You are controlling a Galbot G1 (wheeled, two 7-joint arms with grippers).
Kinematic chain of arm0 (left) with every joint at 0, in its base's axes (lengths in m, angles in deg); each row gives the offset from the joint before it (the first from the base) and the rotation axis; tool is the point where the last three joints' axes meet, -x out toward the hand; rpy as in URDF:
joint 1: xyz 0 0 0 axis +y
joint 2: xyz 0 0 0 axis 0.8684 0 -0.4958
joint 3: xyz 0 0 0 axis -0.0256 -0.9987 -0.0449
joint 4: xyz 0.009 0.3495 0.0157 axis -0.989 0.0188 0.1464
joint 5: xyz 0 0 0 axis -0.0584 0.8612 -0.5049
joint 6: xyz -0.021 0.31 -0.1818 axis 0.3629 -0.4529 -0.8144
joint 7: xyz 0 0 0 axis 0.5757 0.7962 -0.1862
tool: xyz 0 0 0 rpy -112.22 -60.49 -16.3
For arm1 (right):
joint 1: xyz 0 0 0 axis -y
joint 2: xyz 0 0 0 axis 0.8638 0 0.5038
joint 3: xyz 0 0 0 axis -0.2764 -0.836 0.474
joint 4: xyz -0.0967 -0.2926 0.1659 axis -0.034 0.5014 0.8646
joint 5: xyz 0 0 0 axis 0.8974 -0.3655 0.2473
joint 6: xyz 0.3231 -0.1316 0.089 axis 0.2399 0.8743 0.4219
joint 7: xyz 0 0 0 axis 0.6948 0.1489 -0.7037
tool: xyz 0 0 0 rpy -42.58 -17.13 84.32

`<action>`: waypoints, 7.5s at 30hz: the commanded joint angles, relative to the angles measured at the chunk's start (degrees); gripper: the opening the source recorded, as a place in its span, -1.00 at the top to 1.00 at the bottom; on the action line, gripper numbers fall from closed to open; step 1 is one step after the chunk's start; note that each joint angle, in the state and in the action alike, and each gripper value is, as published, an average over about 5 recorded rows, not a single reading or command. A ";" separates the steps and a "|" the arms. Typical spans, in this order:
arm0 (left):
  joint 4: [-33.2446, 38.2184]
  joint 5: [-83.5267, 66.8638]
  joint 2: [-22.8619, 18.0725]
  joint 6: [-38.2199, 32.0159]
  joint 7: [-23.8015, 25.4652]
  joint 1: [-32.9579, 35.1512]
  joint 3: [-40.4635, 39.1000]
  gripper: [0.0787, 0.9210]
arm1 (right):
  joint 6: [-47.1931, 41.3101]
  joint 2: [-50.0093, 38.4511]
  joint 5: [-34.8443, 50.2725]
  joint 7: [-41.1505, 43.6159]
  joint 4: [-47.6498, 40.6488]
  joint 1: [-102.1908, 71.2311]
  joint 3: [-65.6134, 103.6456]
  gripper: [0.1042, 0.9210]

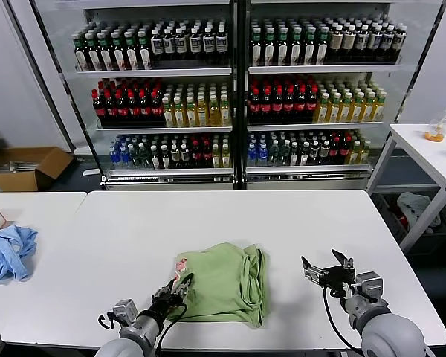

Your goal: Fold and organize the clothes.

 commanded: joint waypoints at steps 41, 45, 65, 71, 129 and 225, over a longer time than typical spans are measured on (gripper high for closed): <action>12.89 14.03 18.78 4.15 5.53 0.53 14.80 0.93 | 0.72 -0.78 0.54 0.42 3.27 -1.14 1.36 -0.76; 10.20 23.88 11.15 3.29 3.24 -4.78 -0.38 0.93 | 0.76 -0.94 0.41 0.42 3.51 -1.60 1.88 -0.76; -3.28 18.68 -10.24 4.53 -3.40 -19.02 -25.51 0.93 | 1.27 -0.04 -0.56 0.76 1.95 -1.55 2.81 -0.76; -4.45 18.50 -13.34 3.94 -4.33 -16.00 -29.07 0.93 | 1.33 -0.05 -0.48 0.80 1.66 -1.06 2.80 -0.76; 6.98 15.14 2.20 -8.35 -1.89 -3.85 1.65 -0.76 | -1.96 5.56 4.22 -4.08 -10.08 5.36 -4.15 -0.76; 11.25 29.08 -1.37 -12.05 -2.32 4.23 -1.06 -0.77 | 31.01 8.42 -10.40 3.49 2.13 -11.88 10.46 -0.76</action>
